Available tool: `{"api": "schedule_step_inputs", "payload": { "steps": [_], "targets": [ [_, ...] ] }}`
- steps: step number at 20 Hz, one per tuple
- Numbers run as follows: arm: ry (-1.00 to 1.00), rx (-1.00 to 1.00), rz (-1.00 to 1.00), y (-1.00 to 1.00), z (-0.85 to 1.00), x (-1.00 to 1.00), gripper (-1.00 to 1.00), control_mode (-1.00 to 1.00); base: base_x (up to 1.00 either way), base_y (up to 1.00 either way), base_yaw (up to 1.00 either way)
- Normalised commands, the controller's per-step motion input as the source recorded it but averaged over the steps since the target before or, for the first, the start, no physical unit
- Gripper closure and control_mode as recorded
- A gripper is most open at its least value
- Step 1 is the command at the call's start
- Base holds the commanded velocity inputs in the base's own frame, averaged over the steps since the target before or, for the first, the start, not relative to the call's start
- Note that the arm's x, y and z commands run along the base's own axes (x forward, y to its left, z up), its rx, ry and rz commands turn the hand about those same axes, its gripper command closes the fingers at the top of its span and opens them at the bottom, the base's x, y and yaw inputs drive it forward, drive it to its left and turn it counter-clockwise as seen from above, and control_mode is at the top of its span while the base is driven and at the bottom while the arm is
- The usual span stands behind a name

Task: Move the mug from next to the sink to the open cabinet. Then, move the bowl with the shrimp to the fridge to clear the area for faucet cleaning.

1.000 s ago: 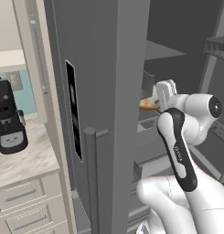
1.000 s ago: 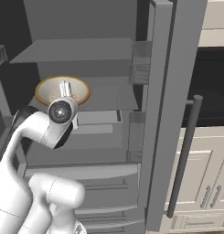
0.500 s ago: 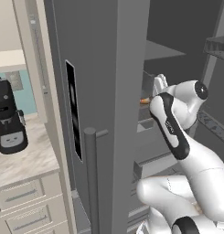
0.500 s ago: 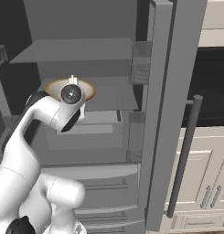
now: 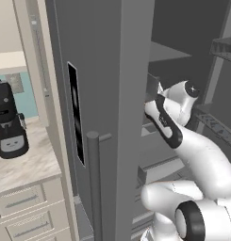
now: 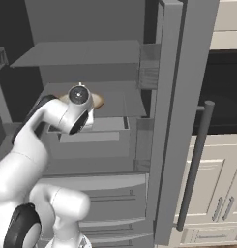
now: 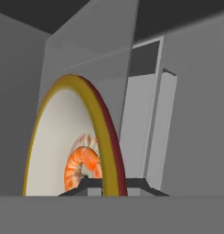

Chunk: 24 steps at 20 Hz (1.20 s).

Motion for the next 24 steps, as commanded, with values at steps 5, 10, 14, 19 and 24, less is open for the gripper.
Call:
{"api": "schedule_step_inputs", "payload": {
  "steps": [5,10,14,19,24],
  "targets": [
    [0.00,-0.01,0.00,0.00,-0.03,0.71,1.00,-1.00,0.00,0.00,0.00],
    [0.01,0.00,0.00,0.00,-0.08,0.89,1.00,-1.00,0.00,0.00,0.00],
    [0.08,-0.08,0.00,0.05,-0.39,0.70,1.00,-1.00,0.00,0.00,0.00],
    [0.10,-0.08,0.00,0.00,-0.42,0.52,1.00,-1.00,0.00,0.00,0.00],
    [0.03,-0.01,0.00,0.02,-0.09,0.64,1.00,-1.00,0.00,0.00,0.00]
  ]
}}
